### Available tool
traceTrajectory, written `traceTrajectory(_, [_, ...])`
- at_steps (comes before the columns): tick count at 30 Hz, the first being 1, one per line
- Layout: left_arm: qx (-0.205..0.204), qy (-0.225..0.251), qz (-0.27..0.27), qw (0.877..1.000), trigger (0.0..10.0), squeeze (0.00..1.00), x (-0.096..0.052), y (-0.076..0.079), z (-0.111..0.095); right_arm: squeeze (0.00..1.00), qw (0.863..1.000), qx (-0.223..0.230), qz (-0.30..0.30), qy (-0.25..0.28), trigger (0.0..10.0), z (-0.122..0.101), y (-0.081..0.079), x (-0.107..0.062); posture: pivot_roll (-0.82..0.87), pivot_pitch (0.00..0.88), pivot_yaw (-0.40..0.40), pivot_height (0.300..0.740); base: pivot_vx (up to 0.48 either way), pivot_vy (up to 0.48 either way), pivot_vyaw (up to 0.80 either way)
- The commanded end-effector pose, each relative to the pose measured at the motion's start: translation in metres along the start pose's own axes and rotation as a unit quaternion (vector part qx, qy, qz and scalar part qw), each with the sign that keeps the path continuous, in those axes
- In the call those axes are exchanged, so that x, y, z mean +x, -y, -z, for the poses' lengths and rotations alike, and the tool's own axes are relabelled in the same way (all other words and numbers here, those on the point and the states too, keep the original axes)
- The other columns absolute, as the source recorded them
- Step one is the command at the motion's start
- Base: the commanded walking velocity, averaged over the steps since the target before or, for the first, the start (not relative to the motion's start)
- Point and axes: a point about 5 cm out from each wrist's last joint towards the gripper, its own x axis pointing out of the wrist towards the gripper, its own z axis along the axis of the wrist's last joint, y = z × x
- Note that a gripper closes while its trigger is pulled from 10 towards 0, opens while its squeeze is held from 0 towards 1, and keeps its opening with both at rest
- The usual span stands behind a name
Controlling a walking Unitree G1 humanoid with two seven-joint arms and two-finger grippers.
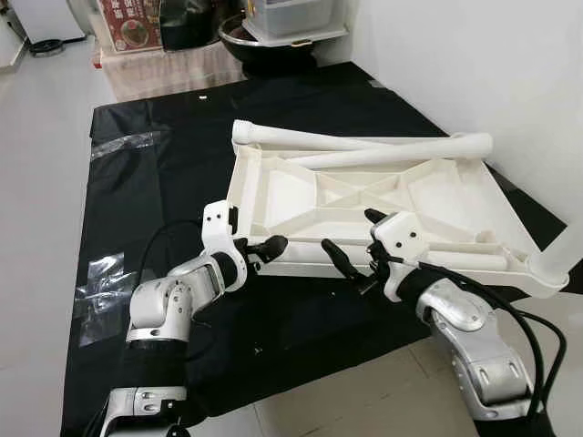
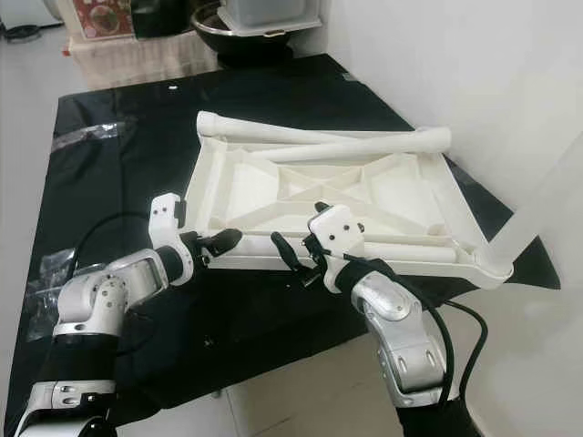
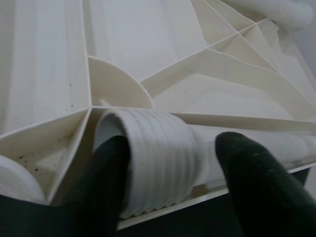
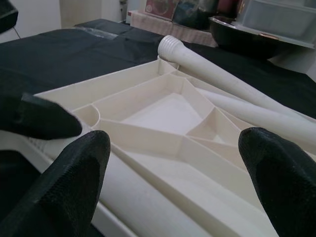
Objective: Building children table
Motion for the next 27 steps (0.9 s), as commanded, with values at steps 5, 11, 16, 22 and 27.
traceTrajectory(5, [-0.056, -0.045, 0.044, 0.996, 0.0, 0.0, 0.001, 0.002, 0.017, 0.0, 1.0, 0.003, -0.008, 0.004, 10.0, -0.003, -0.005, 0.0, -0.09, 0.108, 0.0, 0.74, 0.0, 0.0, 0.0])
traceTrajectory(11, [-0.067, -0.055, 0.067, 0.994, 0.0, 0.0, -0.002, 0.009, 0.015, 0.0, 1.0, 0.004, -0.006, 0.006, 10.0, -0.004, -0.005, 0.0, -0.09, 0.108, 0.002, 0.74, 0.0, 0.0, 0.0])
traceTrajectory(16, [-0.064, -0.05, 0.078, 0.994, 0.0, 0.0, -0.004, 0.013, 0.011, 0.0, 1.0, 0.003, -0.001, 0.01, 10.0, -0.006, -0.003, 0.0, -0.09, 0.107, 0.003, 0.74, 0.0, 0.0, 0.0])
traceTrajectory(22, [-0.048, 0.035, 0.081, 0.995, 0.0, 0.0, -0.015, 0.012, -0.026, 0.0, 1.0, 0.005, 0.018, 0.022, 10.0, -0.01, 0.004, 0.001, -0.09, 0.105, 0.0, 0.74, 0.0, 0.0, 0.0])
traceTrajectory(27, [-0.036, 0.074, 0.081, 0.993, 0.0, 0.0, -0.024, 0.01, -0.043, 0.0, 0.999, 0.016, 0.032, 0.031, 10.0, -0.014, 0.009, 0.001, -0.09, 0.105, 0.001, 0.74, 0.0, 0.0, 0.0])
